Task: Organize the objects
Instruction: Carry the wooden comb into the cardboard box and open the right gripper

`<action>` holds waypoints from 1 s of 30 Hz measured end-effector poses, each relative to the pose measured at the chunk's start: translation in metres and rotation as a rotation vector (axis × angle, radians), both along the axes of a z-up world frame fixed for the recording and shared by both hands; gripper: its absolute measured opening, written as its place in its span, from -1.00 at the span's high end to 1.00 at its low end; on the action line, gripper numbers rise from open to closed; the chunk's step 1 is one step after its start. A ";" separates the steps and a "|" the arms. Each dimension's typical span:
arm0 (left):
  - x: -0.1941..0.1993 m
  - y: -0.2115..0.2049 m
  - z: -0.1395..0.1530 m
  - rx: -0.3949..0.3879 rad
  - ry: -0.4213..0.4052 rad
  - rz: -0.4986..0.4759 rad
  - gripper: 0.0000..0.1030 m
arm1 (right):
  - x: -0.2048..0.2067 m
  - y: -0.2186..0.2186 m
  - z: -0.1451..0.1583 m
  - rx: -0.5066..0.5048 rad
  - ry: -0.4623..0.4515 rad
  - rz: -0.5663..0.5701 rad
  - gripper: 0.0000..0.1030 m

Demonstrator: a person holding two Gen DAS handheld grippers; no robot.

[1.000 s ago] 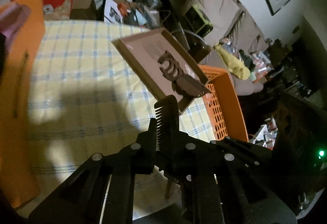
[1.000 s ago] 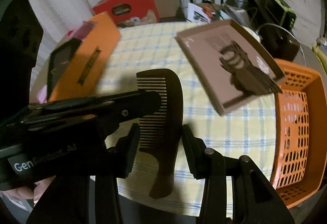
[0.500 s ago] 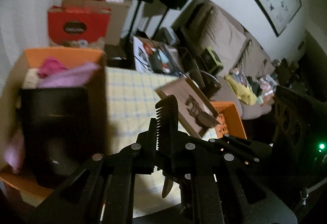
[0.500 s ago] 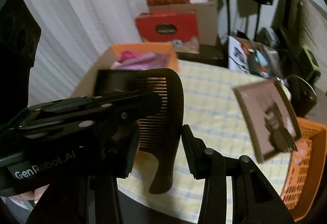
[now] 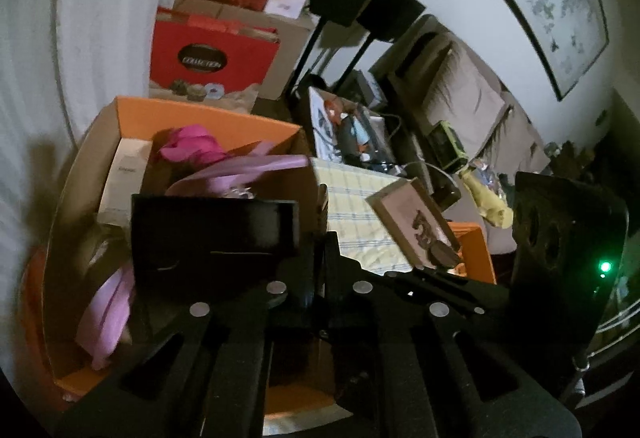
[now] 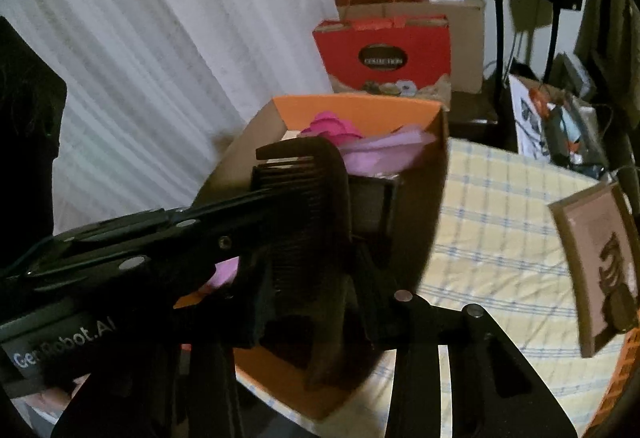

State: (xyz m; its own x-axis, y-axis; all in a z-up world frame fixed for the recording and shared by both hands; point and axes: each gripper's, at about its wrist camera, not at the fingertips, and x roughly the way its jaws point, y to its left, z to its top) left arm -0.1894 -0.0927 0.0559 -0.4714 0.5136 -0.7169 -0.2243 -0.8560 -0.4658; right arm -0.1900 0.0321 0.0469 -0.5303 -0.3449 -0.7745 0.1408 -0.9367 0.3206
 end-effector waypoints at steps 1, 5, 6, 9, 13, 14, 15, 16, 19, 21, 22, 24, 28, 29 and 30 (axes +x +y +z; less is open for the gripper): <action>-0.003 -0.003 -0.005 0.001 -0.008 0.000 0.92 | -0.005 -0.003 -0.006 0.001 -0.013 -0.003 0.29; -0.015 -0.011 -0.023 0.009 -0.037 -0.003 0.92 | -0.018 -0.009 -0.022 0.005 -0.043 -0.011 0.31; -0.019 -0.013 -0.028 0.012 -0.044 -0.005 0.92 | -0.020 -0.010 -0.026 0.011 -0.047 -0.014 0.33; -0.027 -0.015 -0.043 0.015 -0.069 -0.014 0.92 | -0.024 -0.013 -0.034 0.048 -0.054 -0.021 0.33; -0.035 -0.014 -0.061 0.033 -0.092 -0.041 0.92 | -0.024 -0.018 -0.038 0.135 -0.040 -0.046 0.30; -0.036 -0.014 -0.064 0.038 -0.096 -0.040 0.92 | -0.024 -0.019 -0.038 0.148 -0.037 -0.044 0.30; -0.038 -0.013 -0.065 0.042 -0.102 -0.039 0.92 | -0.023 -0.020 -0.038 0.161 -0.034 -0.042 0.23; -0.039 -0.013 -0.068 0.045 -0.105 -0.040 0.92 | -0.022 -0.020 -0.038 0.172 -0.034 -0.039 0.20; -0.041 -0.014 -0.067 0.047 -0.103 -0.041 0.92 | -0.018 -0.017 -0.037 0.192 -0.032 -0.041 0.09; -0.042 -0.017 -0.065 0.051 -0.100 -0.031 0.92 | -0.015 -0.013 -0.035 0.187 -0.031 -0.039 0.04; -0.042 -0.019 -0.064 0.055 -0.099 -0.027 0.92 | -0.012 -0.012 -0.033 0.183 -0.031 -0.039 0.04; -0.040 -0.023 -0.060 0.063 -0.089 -0.017 0.92 | -0.007 -0.007 -0.029 0.169 -0.023 -0.040 0.04; -0.034 -0.023 -0.049 0.028 -0.067 -0.007 0.79 | 0.003 0.007 -0.014 0.154 0.010 -0.053 -0.01; -0.032 -0.023 -0.047 0.019 -0.064 -0.002 0.69 | 0.006 0.011 -0.011 0.155 0.018 -0.060 -0.03; -0.029 -0.023 -0.044 0.012 -0.058 0.005 0.42 | 0.008 0.015 -0.007 0.160 0.026 -0.069 -0.04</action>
